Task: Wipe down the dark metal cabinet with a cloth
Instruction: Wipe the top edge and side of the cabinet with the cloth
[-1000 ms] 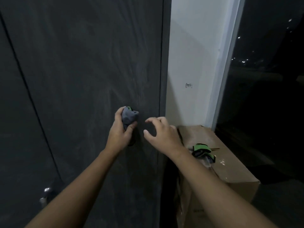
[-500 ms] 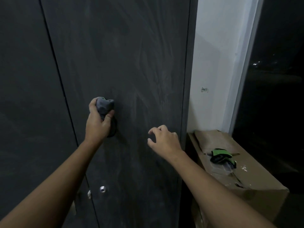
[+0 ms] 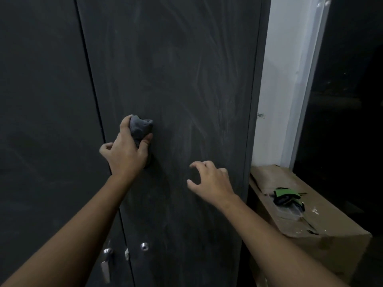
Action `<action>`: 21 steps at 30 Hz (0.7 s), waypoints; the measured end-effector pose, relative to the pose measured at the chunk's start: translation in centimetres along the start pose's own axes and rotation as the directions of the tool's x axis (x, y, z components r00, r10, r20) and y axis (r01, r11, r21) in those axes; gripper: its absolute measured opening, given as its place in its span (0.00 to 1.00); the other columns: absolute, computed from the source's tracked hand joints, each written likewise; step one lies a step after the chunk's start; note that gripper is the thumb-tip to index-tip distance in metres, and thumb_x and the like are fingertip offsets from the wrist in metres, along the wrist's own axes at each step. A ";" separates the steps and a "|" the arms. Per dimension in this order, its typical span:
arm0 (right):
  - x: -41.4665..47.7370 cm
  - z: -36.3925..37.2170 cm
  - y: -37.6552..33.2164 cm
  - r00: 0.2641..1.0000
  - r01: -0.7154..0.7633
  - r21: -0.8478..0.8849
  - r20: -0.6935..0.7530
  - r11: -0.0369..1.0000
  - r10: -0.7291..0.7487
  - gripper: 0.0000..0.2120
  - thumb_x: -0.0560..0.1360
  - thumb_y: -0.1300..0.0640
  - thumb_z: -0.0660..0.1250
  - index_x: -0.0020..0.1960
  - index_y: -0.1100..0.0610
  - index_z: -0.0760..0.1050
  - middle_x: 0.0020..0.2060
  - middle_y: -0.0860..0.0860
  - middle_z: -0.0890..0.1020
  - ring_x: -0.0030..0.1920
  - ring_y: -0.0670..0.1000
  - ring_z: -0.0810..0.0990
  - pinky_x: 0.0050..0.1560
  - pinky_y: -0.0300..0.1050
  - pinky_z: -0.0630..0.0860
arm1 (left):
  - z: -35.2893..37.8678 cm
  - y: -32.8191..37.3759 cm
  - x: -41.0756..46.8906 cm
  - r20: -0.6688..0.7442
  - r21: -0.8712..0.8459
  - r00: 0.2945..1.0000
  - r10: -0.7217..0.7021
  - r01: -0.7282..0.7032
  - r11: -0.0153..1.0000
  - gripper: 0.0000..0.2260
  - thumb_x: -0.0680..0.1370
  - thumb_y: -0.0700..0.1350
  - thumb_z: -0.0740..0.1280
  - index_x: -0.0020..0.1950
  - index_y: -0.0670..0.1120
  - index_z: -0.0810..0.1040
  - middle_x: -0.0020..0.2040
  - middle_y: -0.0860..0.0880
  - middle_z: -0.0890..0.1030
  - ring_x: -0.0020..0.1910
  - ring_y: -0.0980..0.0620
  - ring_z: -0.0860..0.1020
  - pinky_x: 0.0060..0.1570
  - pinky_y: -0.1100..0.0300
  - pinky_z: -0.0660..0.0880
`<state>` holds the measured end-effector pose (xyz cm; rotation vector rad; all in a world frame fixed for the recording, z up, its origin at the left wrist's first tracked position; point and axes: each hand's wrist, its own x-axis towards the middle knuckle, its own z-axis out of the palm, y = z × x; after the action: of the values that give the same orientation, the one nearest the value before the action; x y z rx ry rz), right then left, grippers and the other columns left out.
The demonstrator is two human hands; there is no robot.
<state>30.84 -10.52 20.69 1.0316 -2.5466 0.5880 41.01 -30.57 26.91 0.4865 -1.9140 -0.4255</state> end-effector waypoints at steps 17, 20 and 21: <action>5.9 -3.9 -5.5 0.929 0.034 -0.076 -0.365 0.997 -0.059 0.20 0.73 0.41 0.65 0.64 0.44 0.71 0.66 0.49 0.68 0.77 0.56 0.56 0.75 0.67 0.41 | -1.5 1.7 11.9 0.001 0.147 0.929 0.370 -0.366 0.919 0.32 0.80 0.54 0.64 0.80 0.52 0.53 0.69 0.40 0.61 0.66 0.39 0.60 0.70 0.40 0.55; 7.3 -5.4 -4.9 0.935 0.072 -0.047 -0.345 0.996 -0.084 0.26 0.75 0.44 0.66 0.71 0.45 0.66 0.73 0.54 0.62 0.79 0.58 0.49 0.78 0.64 0.46 | -1.7 3.4 13.7 -0.082 0.090 0.916 0.393 -0.386 0.918 0.28 0.80 0.53 0.64 0.78 0.53 0.59 0.68 0.41 0.65 0.65 0.39 0.63 0.68 0.39 0.60; 7.8 -5.9 -4.6 0.934 0.084 -0.042 -0.346 0.996 -0.094 0.28 0.75 0.44 0.65 0.73 0.45 0.64 0.75 0.54 0.60 0.79 0.58 0.48 0.78 0.64 0.48 | -1.7 4.0 14.3 -0.110 0.076 0.910 0.399 -0.393 0.917 0.26 0.80 0.52 0.64 0.77 0.53 0.61 0.68 0.42 0.66 0.65 0.39 0.64 0.67 0.39 0.61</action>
<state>29.61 -15.16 30.39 0.9341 -2.1819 0.6456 37.05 -34.66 40.75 0.1431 -1.8483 -0.0762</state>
